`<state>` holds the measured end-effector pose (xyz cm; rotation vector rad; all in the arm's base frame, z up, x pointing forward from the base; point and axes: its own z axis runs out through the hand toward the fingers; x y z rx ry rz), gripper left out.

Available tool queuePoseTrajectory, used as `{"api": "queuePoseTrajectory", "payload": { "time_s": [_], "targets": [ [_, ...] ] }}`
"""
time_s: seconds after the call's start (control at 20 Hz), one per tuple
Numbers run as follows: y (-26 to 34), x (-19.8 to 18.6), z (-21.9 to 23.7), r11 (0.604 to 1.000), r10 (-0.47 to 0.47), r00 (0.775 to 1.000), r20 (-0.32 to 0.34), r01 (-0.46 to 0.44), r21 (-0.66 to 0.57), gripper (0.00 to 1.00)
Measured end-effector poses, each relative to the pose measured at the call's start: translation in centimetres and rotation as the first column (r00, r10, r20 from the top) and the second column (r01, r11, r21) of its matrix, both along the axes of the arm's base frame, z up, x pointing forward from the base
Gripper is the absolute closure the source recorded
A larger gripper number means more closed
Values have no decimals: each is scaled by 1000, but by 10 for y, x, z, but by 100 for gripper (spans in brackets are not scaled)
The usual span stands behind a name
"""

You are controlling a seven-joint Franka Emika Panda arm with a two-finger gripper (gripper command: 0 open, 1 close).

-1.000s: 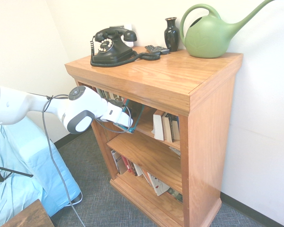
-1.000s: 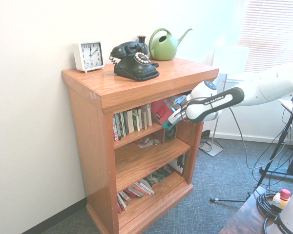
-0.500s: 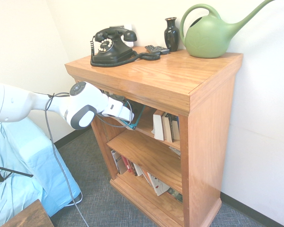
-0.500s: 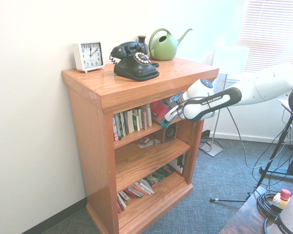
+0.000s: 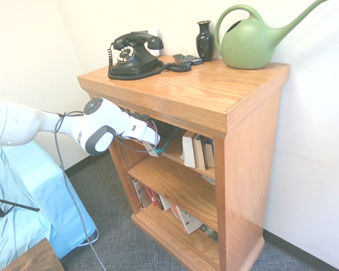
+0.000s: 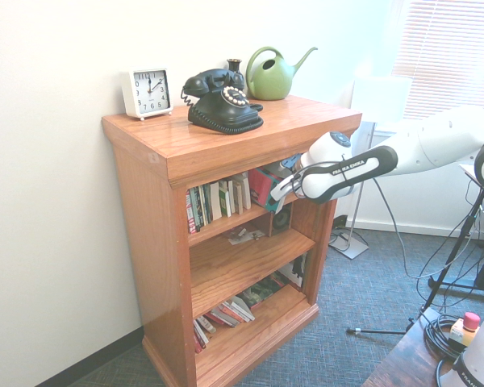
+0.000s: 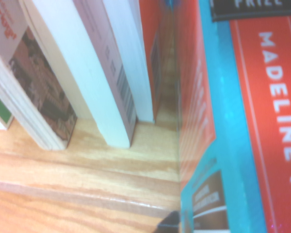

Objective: Organize the shelf

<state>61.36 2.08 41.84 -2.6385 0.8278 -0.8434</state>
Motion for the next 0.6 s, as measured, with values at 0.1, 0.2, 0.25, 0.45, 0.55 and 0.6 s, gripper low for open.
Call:
{"api": "queuePoseTrajectory", "payload": {
  "time_s": [0.1, 0.2, 0.25, 0.45, 0.55, 0.6],
  "targets": [
    [-1, -8, -2, 1000, -1, 1000, 13, 1, -4, 0],
    [-1, -26, -7, 1000, -1, 1000, 14, 2, -10, 0],
    [0, -38, -7, 1000, -3, 1000, 14, 3, -10, 0],
    [7, -79, 7, 1000, -7, 1000, 21, 7, 1, 0],
    [9, -97, 17, 1000, -10, 1000, 28, 10, 6, 0],
    [9, -105, 21, 1000, -11, 1000, 26, 11, 8, 0]
  ]
}}
